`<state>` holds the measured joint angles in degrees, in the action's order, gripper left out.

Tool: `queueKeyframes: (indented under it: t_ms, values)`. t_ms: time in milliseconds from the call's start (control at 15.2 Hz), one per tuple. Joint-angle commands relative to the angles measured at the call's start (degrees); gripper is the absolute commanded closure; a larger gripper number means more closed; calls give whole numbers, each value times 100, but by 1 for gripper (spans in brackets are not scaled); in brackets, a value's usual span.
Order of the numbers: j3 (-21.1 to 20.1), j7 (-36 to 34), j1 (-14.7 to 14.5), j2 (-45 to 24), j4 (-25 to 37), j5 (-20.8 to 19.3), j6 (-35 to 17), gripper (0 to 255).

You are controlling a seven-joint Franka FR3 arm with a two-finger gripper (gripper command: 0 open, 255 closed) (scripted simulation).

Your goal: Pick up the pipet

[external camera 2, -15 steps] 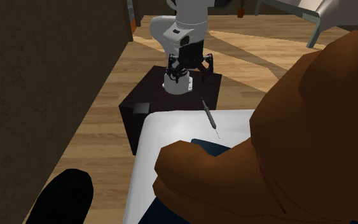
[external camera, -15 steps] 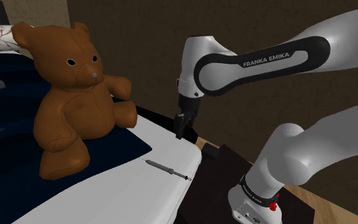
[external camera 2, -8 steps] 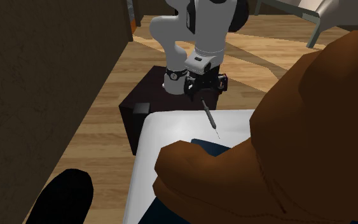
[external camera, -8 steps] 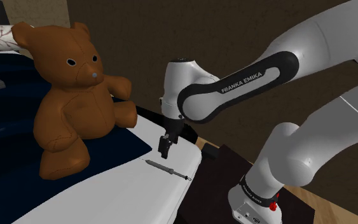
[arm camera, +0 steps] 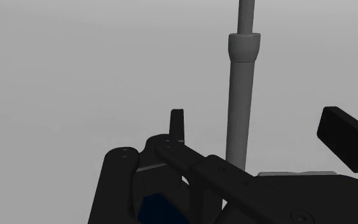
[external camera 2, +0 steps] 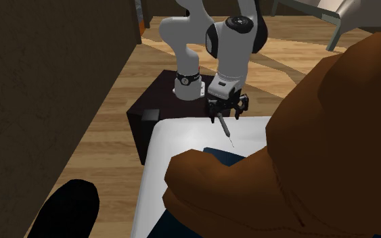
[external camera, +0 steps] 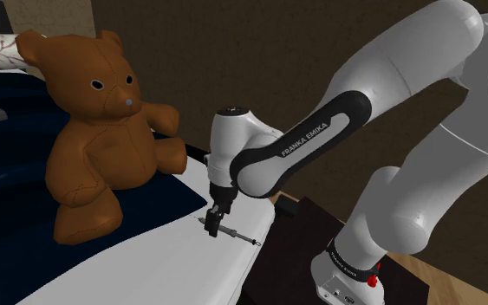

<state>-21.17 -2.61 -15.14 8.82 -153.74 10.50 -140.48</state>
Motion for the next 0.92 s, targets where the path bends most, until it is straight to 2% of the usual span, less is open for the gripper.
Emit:
queueKeyframes:
  t_ms: [0,198,264,858]
  values:
    - [-7,-13,25,-174,-33,-53,-207,0]
    - [-18,-42,36,-315,-54,-99,-365,0]
    - [-12,-40,44,-327,-36,-111,-358,255]
    - [-16,-43,35,-315,-54,-101,-365,255]
